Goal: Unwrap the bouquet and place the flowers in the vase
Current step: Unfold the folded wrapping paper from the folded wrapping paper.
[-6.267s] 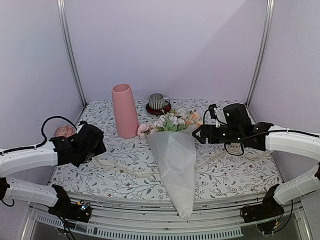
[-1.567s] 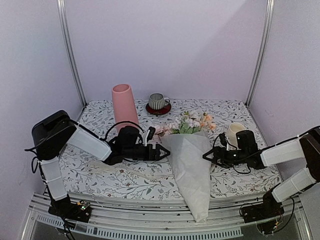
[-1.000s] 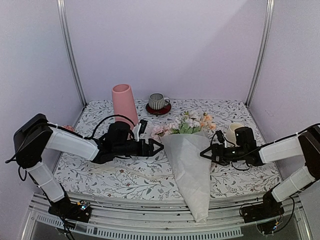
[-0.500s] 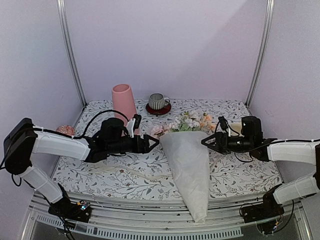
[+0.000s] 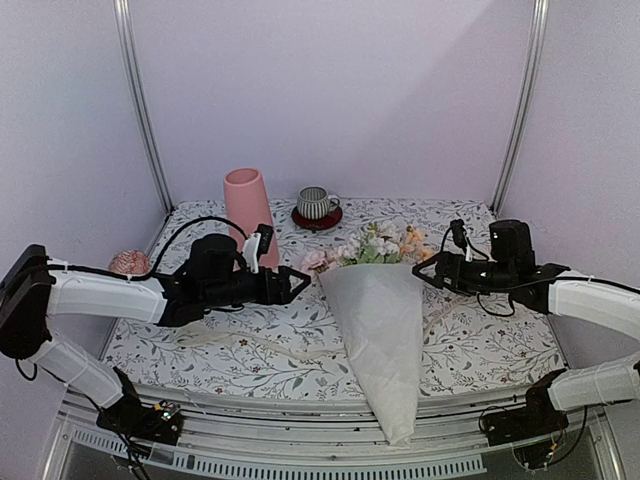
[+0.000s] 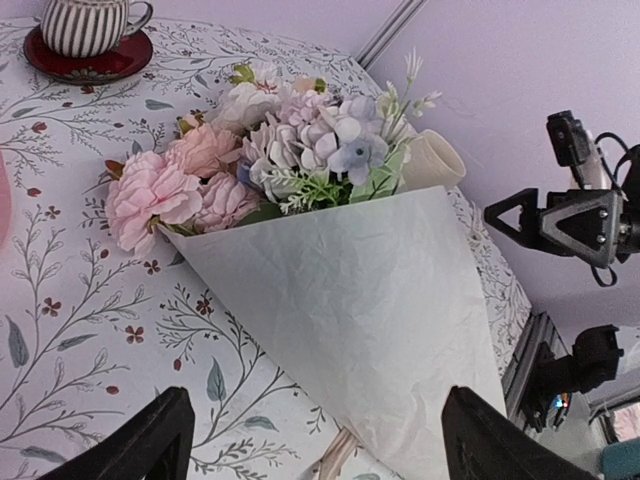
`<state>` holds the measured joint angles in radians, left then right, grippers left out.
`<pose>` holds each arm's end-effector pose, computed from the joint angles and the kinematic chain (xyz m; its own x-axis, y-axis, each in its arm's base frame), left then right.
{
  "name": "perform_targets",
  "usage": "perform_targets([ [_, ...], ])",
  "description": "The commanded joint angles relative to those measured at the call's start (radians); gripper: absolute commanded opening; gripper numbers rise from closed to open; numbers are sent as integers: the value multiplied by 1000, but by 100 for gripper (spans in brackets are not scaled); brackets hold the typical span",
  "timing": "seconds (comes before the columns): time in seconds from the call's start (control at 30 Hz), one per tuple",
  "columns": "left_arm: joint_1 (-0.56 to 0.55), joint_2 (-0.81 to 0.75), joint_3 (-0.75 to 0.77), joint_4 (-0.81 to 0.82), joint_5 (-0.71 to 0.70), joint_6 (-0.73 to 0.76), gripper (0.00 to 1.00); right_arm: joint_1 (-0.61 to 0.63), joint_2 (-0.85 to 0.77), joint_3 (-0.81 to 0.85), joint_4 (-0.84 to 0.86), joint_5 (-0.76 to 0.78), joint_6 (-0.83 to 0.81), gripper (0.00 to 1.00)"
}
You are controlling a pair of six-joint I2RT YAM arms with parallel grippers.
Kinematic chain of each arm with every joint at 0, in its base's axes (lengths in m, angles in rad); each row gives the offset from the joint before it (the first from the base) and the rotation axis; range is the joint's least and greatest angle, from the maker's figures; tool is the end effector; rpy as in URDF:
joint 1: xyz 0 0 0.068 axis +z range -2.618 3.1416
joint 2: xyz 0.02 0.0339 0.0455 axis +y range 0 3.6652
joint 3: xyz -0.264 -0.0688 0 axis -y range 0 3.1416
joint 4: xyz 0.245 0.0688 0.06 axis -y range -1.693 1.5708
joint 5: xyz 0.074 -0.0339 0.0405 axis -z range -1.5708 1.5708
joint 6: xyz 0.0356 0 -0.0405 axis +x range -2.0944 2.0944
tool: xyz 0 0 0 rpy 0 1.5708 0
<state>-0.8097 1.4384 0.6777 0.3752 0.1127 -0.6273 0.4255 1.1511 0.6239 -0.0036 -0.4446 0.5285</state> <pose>0.2077 -0.2238 0.2086 -0.6745 -0.1375 -0.7254 0.4885 0.6536 -0.5781 0.2176 0.1154 0.2294 -0.7564 0.1570 -0.6350 -0.3811 0.6832 0.6229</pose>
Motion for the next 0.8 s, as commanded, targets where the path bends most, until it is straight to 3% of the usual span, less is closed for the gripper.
perform_targets([
  [0.0, -9, -42, -24, -21, -31, 21, 88, 0, 11, -40, -69, 144, -3, 99],
  [0.27, -11, -44, -32, -18, -30, 20, 88, 1, 92, -154, 168, -98, 50, 99],
  [0.77, -15, -30, -29, -13, -30, 19, 88, 50, 245, -176, 362, -238, 116, 99],
])
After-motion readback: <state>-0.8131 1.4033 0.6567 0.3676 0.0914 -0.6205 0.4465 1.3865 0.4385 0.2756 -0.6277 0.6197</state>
